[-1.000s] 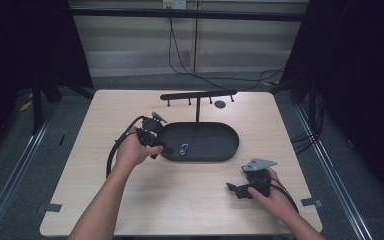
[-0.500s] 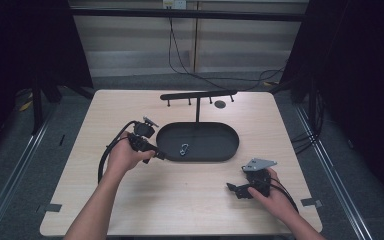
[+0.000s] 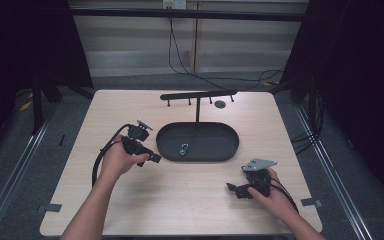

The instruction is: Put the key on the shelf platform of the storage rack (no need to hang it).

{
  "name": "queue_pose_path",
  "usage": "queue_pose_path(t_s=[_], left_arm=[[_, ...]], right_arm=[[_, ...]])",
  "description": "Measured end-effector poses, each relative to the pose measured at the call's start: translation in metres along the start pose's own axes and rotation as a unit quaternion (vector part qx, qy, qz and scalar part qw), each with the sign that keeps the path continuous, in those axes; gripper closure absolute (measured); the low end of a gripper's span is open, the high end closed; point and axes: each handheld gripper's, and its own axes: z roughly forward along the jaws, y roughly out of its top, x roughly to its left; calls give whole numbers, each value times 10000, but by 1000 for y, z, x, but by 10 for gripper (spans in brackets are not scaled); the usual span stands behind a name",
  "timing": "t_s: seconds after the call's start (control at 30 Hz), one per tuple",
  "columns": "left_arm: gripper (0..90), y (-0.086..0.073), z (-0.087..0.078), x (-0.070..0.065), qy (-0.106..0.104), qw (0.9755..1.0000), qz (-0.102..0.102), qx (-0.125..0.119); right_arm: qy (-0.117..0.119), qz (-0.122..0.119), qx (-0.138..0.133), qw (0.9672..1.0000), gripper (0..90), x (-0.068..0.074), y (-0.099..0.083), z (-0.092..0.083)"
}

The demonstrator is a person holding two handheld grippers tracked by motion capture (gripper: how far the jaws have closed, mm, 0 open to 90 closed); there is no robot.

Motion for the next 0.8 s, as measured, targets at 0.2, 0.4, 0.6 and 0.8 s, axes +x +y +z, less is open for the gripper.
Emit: queue_pose_path(t_s=[0.2, 0.4, 0.6, 0.8], left_arm=[[285, -7, 0, 4, 1, 10000, -61, 4], [283, -14, -2, 8, -14, 9999, -130, -21], [283, -21, -2, 13, -25, 9999, -143, -14], [282, -28, -4, 17, -7, 9998, -200, -32]], right_arm=[[1, 5, 1, 10000, 121, 0, 0, 0], [0, 1, 0, 10000, 120, 0, 0, 0], [1, 1, 0, 10000, 121, 0, 0, 0], [1, 5, 0, 10000, 120, 0, 0, 0]])
